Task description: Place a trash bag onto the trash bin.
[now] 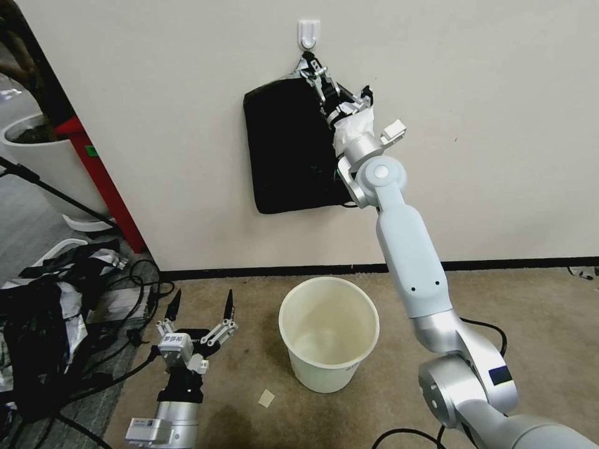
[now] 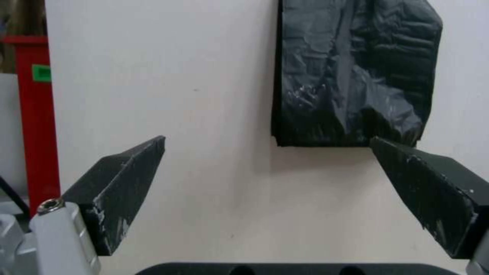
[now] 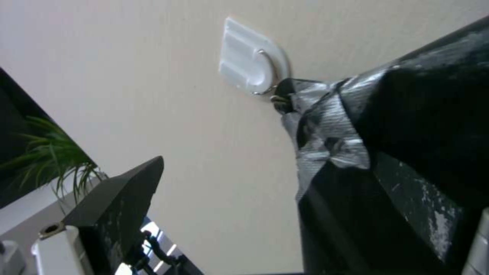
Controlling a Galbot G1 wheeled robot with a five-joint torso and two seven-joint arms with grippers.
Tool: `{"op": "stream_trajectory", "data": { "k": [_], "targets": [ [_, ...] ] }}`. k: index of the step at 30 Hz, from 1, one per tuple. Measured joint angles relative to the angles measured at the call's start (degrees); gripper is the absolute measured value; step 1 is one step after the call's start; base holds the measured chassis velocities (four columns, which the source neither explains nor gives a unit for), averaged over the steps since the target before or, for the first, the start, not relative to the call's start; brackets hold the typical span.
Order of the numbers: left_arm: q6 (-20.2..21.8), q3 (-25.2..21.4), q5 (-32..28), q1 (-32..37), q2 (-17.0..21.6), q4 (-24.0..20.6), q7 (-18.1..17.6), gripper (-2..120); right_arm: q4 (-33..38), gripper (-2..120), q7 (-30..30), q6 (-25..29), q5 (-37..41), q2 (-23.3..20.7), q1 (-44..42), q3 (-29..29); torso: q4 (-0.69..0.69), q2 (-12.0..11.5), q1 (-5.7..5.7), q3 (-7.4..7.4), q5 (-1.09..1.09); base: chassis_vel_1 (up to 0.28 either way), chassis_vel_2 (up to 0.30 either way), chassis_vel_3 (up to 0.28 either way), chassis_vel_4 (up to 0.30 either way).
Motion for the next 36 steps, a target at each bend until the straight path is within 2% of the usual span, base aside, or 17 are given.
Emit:
{"op": "stream_trajectory", "data": {
  "k": [11,18,25,27,32,33,35,36],
  "targets": [
    [-0.23,0.28,0.2,0.98,-0.45,-0.3,-0.02,100,-2.02,100,-3.21,-1.26,-0.27,-0.86,1.73,-0.52,0.0,0.0,0.0,0.0,0.0,0.0,0.0,0.0,0.0],
    [-1.41,1.93,4.07,2.13,-1.48,-0.3,-0.02,100,-4.29,97,-4.5,-1.44,-1.09,-1.23,2.64,-0.93,0.01,0.0,0.0,0.0,0.0,0.0,0.0,0.0,0.0],
    [-1.46,2.3,4.57,2.14,-1.73,-0.73,-0.02,100,-4.6,88,-5.42,-1.51,-1.3,-1.63,3.01,-0.87,0.0,0.0,0.0,0.0,0.0,0.0,0.0,0.0,0.0],
    [-1.42,2.25,4.43,2.08,-1.42,-1.0,-0.02,100,-5.05,82,-5.79,-1.51,-1.7,-1.48,3.42,-0.86,0.0,0.0,0.0,0.0,0.0,0.0,0.0,0.0,0.0],
    [-1.44,2.25,4.39,2.07,-1.21,-0.95,0.03,100,-6.28,79,-6.26,-1.46,-2.25,-1.33,4.0,-0.94,0.0,0.0,0.0,0.0,0.0,0.0,0.0,0.0,0.0],
    [-1.54,2.27,4.46,2.19,-1.08,-0.69,0.11,100,-6.9,75,-6.56,-1.31,-2.82,-1.36,4.21,-1.19,0.0,0.0,0.0,0.0,0.0,0.0,0.0,0.0,0.0],
    [-1.58,2.3,4.49,2.26,-1.04,-0.55,0.14,100,-7.14,73,-6.68,-1.25,-3.04,-1.38,4.28,-1.29,0.0,0.0,0.0,0.0,0.0,0.0,0.0,0.0,0.0],
    [-1.7,2.44,4.56,2.35,-1.0,-0.32,0.21,100,-7.66,67,-6.84,-1.16,-3.33,-1.37,4.45,-1.4,0.0,0.0,0.0,0.0,0.0,0.0,0.0,0.0,0.0]
  ]
}}
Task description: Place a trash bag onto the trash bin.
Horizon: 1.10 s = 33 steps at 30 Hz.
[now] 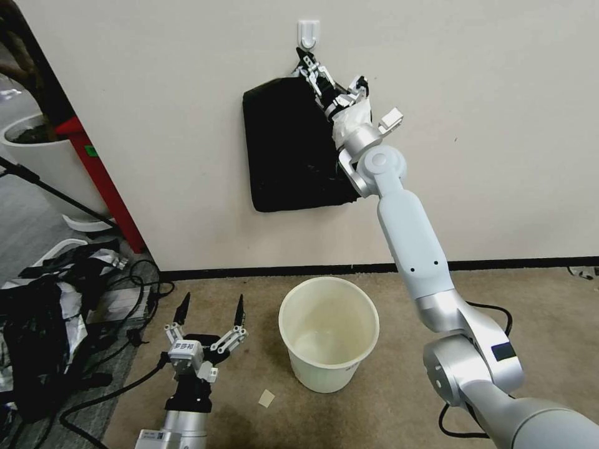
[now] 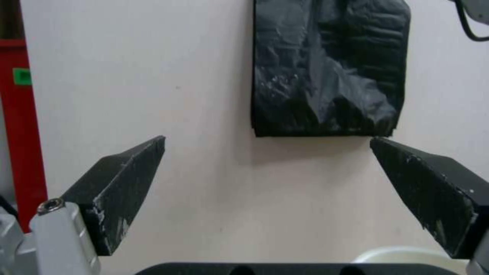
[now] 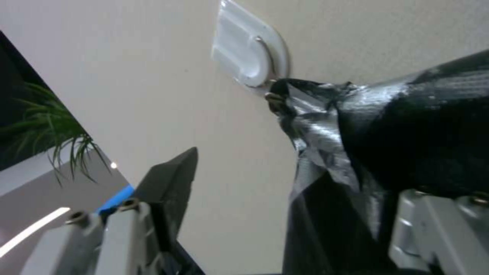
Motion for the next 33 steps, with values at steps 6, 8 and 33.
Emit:
{"op": "stream_trajectory", "data": {
  "k": [6,8,33],
  "targets": [
    [-0.13,0.31,0.08,0.0,-0.04,0.16,0.08,100,-1.21,47,-0.2,0.08,-0.13,0.21,0.68,0.31,0.0,0.0,0.0,0.0,0.0,0.0,0.0,0.0,0.0],
    [-0.15,0.32,0.08,0.0,0.01,0.15,0.09,100,-1.45,41,-0.34,0.09,-0.14,0.19,0.71,0.41,0.0,0.0,0.0,0.0,0.0,0.0,0.0,0.0,0.0],
    [-0.59,0.89,0.33,0.44,-0.43,0.16,0.2,100,-3.02,0,-1.38,0.32,-0.02,-1.27,1.28,-0.1,0.0,0.0,0.0,0.0,0.0,0.0,0.0,0.0,0.0]
  ]
}}
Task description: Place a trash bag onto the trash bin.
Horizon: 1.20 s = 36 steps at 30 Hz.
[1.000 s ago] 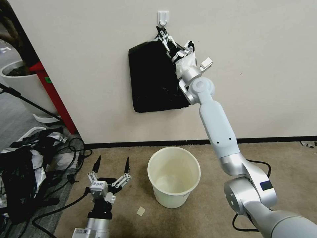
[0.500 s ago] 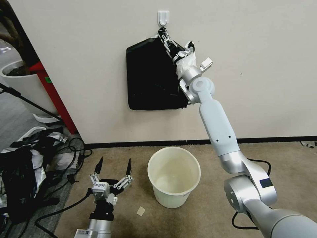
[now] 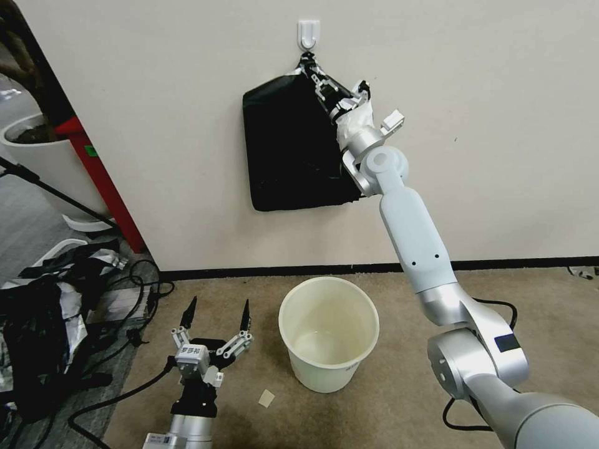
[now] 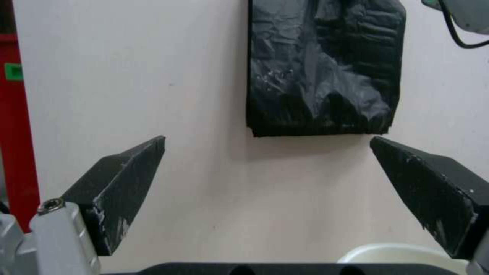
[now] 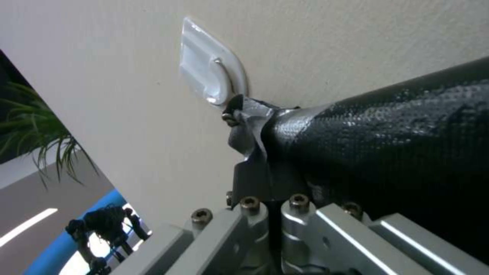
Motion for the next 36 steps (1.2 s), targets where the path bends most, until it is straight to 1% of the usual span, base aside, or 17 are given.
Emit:
{"op": "stream_trajectory", "data": {
  "k": [5,8,10,13,14,17,18,20,22,23,27,32,36],
  "targets": [
    [-0.11,-0.05,-0.01,0.01,0.0,0.0,0.0,100,1.79,0,-0.09,0.77,-0.08,-0.38,-0.86,-0.52,0.0,0.0,0.0,0.0,-0.01,0.0,0.0,0.0,0.0],
    [-0.2,-0.11,-0.08,-0.14,0.0,0.12,0.0,100,6.4,0,0.12,1.24,-0.49,-1.02,-3.79,-1.24,0.0,0.0,0.0,0.0,-0.01,0.0,0.0,0.0,0.0],
    [-0.23,-0.12,-0.1,-0.18,0.01,0.18,0.0,100,7.28,0,0.18,1.33,-0.62,-1.18,-4.43,-1.44,0.0,0.0,-0.01,0.0,-0.01,0.0,0.0,0.0,0.0],
    [-0.33,-0.09,-0.15,-0.3,-0.04,0.38,0.0,100,12.12,0,0.49,2.0,-1.46,-2.18,-8.45,-2.79,0.0,0.0,-0.01,0.0,0.0,0.0,0.0,0.0,0.0],
    [-0.33,-0.09,-0.15,-0.3,-0.04,0.38,0.0,100,12.12,0,0.49,2.0,-1.46,-2.18,-8.45,-2.79,0.0,0.0,-0.01,0.0,0.0,0.0,0.0,0.0,0.0],
    [-0.44,-0.09,-0.23,-0.37,-0.03,0.41,0.01,100,15.79,0,1.17,2.45,-2.16,-3.2,-11.96,-3.95,0.01,0.0,-0.01,0.0,0.0,0.0,0.0,0.0,0.0],
    [-0.44,-0.09,-0.23,-0.37,-0.03,0.41,0.01,100,15.79,0,1.17,2.45,-2.16,-3.2,-11.96,-3.95,0.01,0.0,-0.01,0.0,0.0,0.0,0.0,0.0,0.0],
    [-0.56,-0.16,-0.33,-0.48,-0.01,0.46,0.0,100,18.63,0,1.76,2.68,-2.75,-4.02,-14.82,-4.52,0.0,0.0,-0.01,0.0,0.0,0.0,0.0,0.0,0.0],
    [-0.6,-0.17,-0.36,-0.52,-0.01,0.47,-0.01,100,19.33,0,1.92,2.78,-2.89,-4.19,-15.53,-4.63,0.0,0.0,-0.01,0.0,0.01,0.0,0.0,0.0,0.0],
    [-0.74,-0.21,-0.47,-0.58,-0.05,0.51,-0.03,100,21.75,0,2.44,2.94,-3.3,-4.91,-17.95,-4.95,0.0,0.0,-0.01,0.0,0.0,0.0,0.0,0.0,0.0],
    [-0.96,-0.21,-0.55,-0.58,-0.1,0.51,-0.06,100,26.39,0,3.03,3.13,-4.0,-6.25,-23.11,-5.07,-0.01,0.01,-0.01,0.0,0.01,0.0,0.0,0.0,0.0],
    [-1.02,-0.21,-0.65,-0.58,-0.11,0.51,-0.08,100,28.91,0,3.19,3.18,-4.65,-6.95,-25.77,-5.04,0.0,0.01,-0.01,0.0,0.0,0.0,0.0,0.0,0.0],
    [-1.03,-0.18,-2.18,-0.67,0.42,0.5,-0.09,100,33.51,0,3.36,3.24,-6.07,-8.62,-30.12,-4.94,0.0,0.01,-0.01,0.0,0.0,0.0,0.0,0.0,0.0]
  ]
}}
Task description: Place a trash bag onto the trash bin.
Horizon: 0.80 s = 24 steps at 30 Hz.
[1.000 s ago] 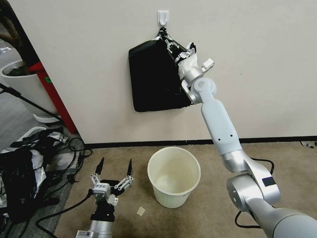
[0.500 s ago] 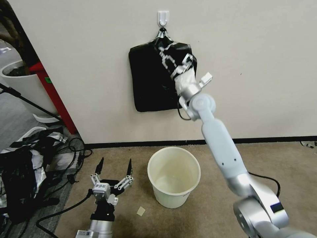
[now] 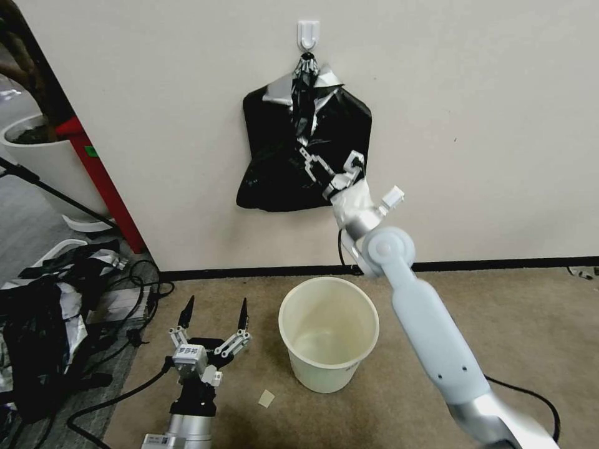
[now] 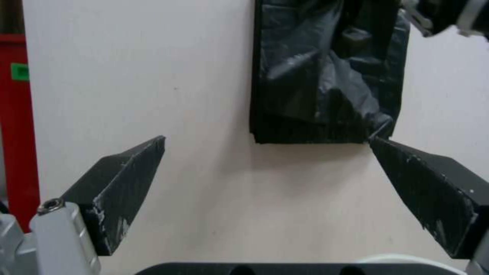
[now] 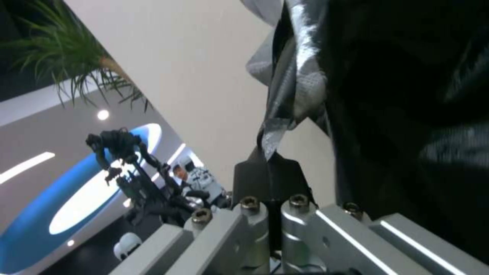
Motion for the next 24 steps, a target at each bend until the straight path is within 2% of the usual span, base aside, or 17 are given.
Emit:
{"op": "stream_trajectory", "data": {
  "k": [11,24],
  "targets": [
    [0.11,-0.01,-1.43,-0.67,1.31,-0.2,0.03,100,7.44,0,0.1,0.07,-3.07,-3.72,-8.45,0.0,0.0,0.01,0.0,0.0,0.0,0.0,0.0,0.0,0.0],
    [0.27,0.28,-2.31,-1.64,2.26,0.28,0.27,100,11.8,0,-0.76,0.56,-6.88,-4.39,-16.48,0.82,0.0,0.0,0.0,0.0,0.0,0.0,0.0,0.0,0.0]
  ]
}}
